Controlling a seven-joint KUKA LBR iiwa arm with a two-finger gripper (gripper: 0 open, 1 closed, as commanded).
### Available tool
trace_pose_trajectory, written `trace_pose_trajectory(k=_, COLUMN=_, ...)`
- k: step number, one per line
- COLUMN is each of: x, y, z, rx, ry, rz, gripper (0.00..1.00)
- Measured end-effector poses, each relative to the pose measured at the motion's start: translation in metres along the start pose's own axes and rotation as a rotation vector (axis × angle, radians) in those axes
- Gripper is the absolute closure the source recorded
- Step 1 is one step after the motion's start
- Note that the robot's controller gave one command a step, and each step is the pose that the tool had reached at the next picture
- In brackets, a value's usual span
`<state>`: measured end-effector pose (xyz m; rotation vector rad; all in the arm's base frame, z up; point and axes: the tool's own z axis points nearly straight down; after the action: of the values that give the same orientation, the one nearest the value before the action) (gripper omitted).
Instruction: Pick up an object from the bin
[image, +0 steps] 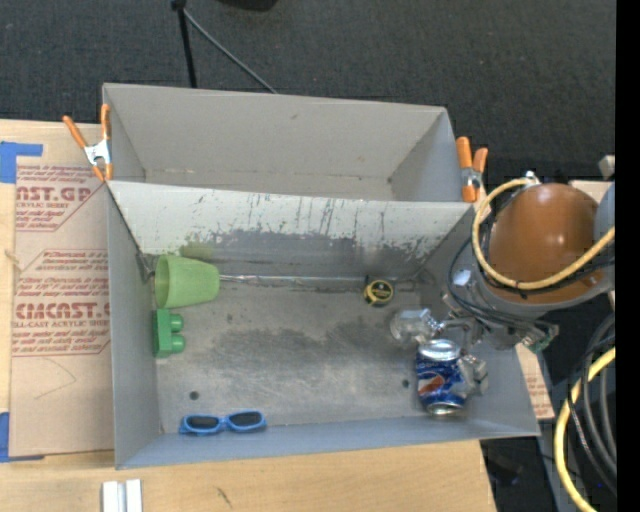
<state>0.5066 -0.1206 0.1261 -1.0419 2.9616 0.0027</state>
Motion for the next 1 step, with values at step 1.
trace_pose_trajectory(k=1, x=0.0137, y=-0.0262, z=0.0266, rx=0.0, ry=-0.003, rz=-0.029, gripper=0.0)
